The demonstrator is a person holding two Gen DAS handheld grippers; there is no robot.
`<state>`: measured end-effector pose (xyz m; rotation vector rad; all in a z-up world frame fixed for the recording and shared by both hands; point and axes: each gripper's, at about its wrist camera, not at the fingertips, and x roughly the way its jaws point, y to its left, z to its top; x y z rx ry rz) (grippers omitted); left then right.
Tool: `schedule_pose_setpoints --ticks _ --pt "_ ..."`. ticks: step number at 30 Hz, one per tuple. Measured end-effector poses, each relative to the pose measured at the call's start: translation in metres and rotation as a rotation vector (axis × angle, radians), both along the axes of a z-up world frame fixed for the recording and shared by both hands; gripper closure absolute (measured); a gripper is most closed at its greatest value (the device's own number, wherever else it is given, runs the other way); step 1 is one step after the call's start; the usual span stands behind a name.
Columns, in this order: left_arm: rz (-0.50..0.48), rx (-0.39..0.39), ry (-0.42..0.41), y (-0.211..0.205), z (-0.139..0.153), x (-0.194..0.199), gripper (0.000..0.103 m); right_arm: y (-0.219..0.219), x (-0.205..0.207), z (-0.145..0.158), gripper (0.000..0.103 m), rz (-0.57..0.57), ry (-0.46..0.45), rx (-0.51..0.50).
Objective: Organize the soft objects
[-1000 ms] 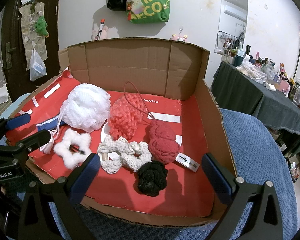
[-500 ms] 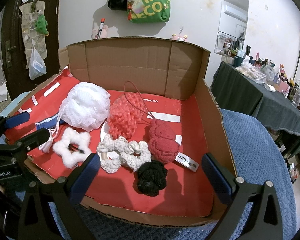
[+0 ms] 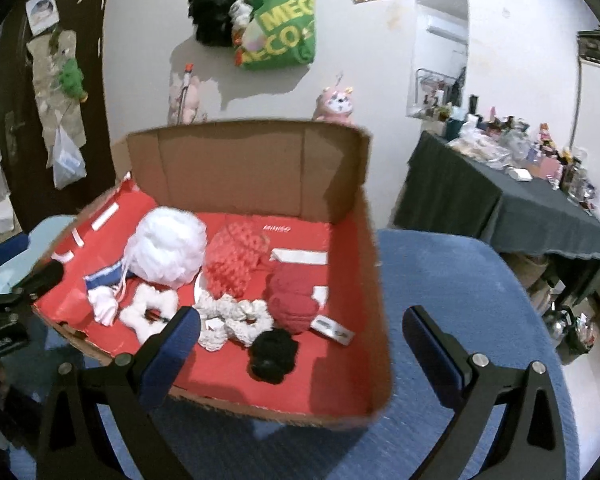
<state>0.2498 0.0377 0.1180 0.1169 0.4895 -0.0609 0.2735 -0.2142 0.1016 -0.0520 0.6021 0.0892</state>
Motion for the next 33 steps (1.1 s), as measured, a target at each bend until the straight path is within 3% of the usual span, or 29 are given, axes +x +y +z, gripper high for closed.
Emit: schedule_pose_setpoints --ticks 3,6,11,15,21,25,33 --pt "0.009 0.011 -0.049 -0.002 0.025 -0.031 0.01 -0.007 -0.026 0.021 0.0 0.0 -0.039 0.001" --pt "-0.003 -0.036 -0.079 -0.001 0.047 -0.066 0.0 -0.004 -0.056 0.04 0.0 0.026 -0.068 0.01" --pt "-0.026 -0.098 -0.065 -0.003 0.054 -0.121 0.0 -0.001 -0.111 0.054 0.0 0.063 -0.085 0.019" --pt "-0.03 -0.098 -0.013 -0.013 0.035 -0.152 0.0 0.003 -0.146 0.046 0.0 0.073 -0.065 0.022" --pt "-0.016 -0.142 0.13 -0.02 -0.017 -0.165 0.0 0.012 -0.176 0.002 0.0 0.068 0.026 0.001" --pt "0.003 -0.141 0.227 -0.024 -0.053 -0.155 0.0 0.016 -0.172 -0.035 0.0 0.058 0.109 0.001" --pt "0.043 -0.096 0.305 -0.029 -0.092 -0.137 0.0 0.016 -0.145 -0.085 0.0 0.013 0.242 -0.031"
